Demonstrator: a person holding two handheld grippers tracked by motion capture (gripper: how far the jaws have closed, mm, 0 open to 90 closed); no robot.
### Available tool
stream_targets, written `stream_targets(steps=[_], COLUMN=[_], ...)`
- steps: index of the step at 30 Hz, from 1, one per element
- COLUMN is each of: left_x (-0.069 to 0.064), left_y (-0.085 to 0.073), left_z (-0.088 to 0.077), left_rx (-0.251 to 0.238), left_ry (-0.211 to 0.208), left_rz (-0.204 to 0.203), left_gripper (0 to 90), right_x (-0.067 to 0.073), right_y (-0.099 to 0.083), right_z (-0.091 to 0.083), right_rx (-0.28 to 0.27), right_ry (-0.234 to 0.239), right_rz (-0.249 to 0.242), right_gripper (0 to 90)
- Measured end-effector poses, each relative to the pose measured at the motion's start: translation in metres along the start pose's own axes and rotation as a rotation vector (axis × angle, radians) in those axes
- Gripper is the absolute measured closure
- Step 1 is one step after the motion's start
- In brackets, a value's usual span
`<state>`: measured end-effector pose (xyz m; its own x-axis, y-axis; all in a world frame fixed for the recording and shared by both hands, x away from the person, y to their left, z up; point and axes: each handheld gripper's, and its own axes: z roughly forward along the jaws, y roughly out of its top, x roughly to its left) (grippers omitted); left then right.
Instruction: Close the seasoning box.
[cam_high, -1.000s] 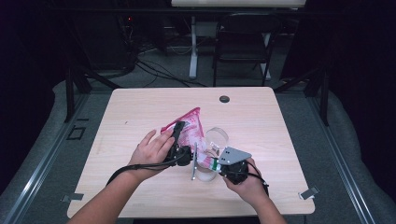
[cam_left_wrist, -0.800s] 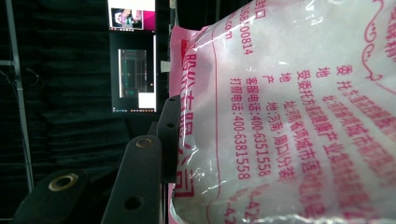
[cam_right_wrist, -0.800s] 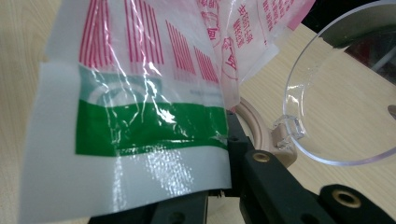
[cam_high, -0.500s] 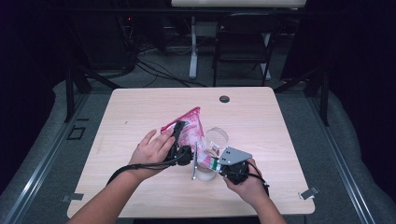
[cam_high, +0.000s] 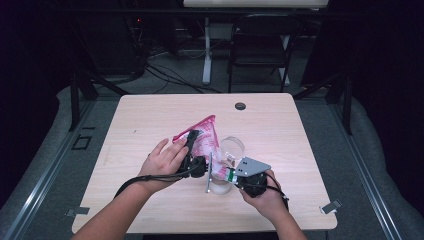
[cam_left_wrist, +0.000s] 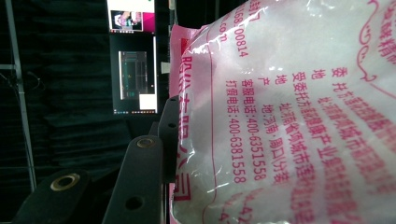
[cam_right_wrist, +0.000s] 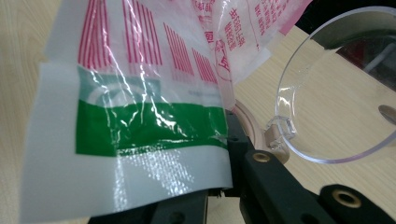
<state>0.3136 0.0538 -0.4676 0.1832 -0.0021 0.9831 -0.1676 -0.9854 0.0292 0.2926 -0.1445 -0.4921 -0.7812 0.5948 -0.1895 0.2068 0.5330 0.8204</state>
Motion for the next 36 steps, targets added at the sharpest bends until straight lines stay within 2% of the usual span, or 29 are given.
stream_targets(steps=[4, 8, 19, 22, 36], left_x=[0.0007, -0.0006, 0.0015, 0.0021, 0.0057], left_y=[0.0013, 0.0030, 0.0032, 0.0030, 0.0046], left_z=[-0.0013, -0.0016, -0.0029, -0.0036, -0.0055], left_rx=[0.005, -0.003, -0.020, -0.015, -0.021], left_ry=[-0.006, -0.001, 0.019, 0.021, 0.034], left_rz=[-0.004, 0.011, 0.002, 0.013, 0.016], left_gripper=[64.3, 64.1, 63.4, 63.4, 63.4], right_x=[-0.0009, -0.0027, -0.0045, -0.0042, -0.0045], right_y=[-0.0009, -0.0030, -0.0041, -0.0040, -0.0037], right_z=[0.0003, 0.0015, 0.0012, 0.0014, 0.0006], right_rx=[0.000, 0.005, -0.006, -0.007, -0.017], right_ry=[0.002, 0.006, 0.012, 0.013, 0.025], right_rz=[0.005, 0.012, 0.019, 0.018, 0.026], right_gripper=[90.0, 90.0, 90.0, 90.0, 90.0])
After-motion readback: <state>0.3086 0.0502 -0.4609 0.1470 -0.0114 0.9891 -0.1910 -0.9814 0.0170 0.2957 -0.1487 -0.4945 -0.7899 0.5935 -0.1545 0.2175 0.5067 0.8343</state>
